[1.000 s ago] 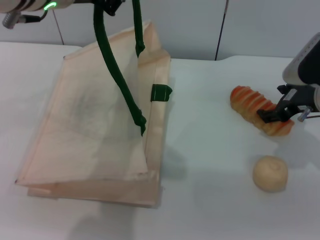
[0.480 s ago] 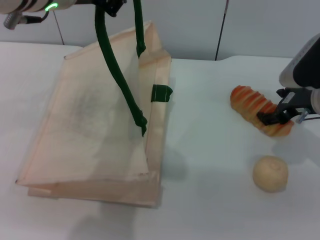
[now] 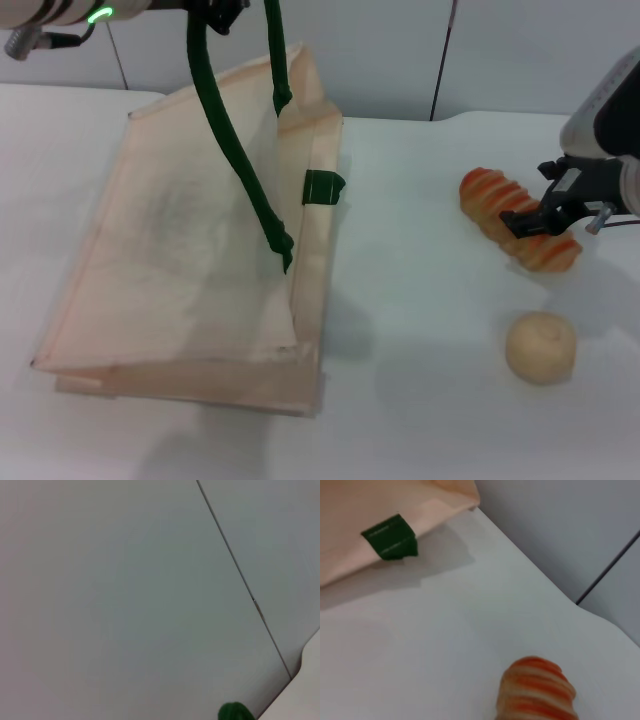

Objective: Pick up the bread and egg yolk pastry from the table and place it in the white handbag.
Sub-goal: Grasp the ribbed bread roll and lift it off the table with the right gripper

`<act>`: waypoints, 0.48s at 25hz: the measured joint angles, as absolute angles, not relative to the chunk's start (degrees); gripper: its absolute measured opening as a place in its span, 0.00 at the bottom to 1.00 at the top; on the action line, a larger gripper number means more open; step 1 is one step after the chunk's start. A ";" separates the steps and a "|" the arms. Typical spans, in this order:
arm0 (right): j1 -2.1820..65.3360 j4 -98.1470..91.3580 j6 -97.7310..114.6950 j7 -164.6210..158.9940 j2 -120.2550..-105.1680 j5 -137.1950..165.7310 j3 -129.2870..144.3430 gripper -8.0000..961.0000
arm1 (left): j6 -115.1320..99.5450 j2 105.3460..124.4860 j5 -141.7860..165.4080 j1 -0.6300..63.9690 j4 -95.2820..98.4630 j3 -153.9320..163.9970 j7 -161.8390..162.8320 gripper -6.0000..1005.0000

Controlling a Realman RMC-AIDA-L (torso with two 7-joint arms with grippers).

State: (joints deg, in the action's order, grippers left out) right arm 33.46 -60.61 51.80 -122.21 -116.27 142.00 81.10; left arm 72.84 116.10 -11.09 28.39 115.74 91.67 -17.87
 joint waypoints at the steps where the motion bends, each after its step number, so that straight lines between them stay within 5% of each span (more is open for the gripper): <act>1: 33.45 -61.04 52.35 -122.17 -116.25 141.76 80.96 0.89 | 72.85 116.11 -11.08 28.39 115.72 91.67 -17.88 0.13; 12: 33.63 -61.28 55.74 -121.77 -116.15 141.13 80.95 0.89 | 72.87 116.10 -10.98 28.48 115.26 91.75 -18.09 0.13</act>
State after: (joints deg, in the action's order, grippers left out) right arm 33.63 -61.28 55.74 -121.77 -116.15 141.13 80.95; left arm 72.87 116.10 -10.98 28.48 115.26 91.75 -18.09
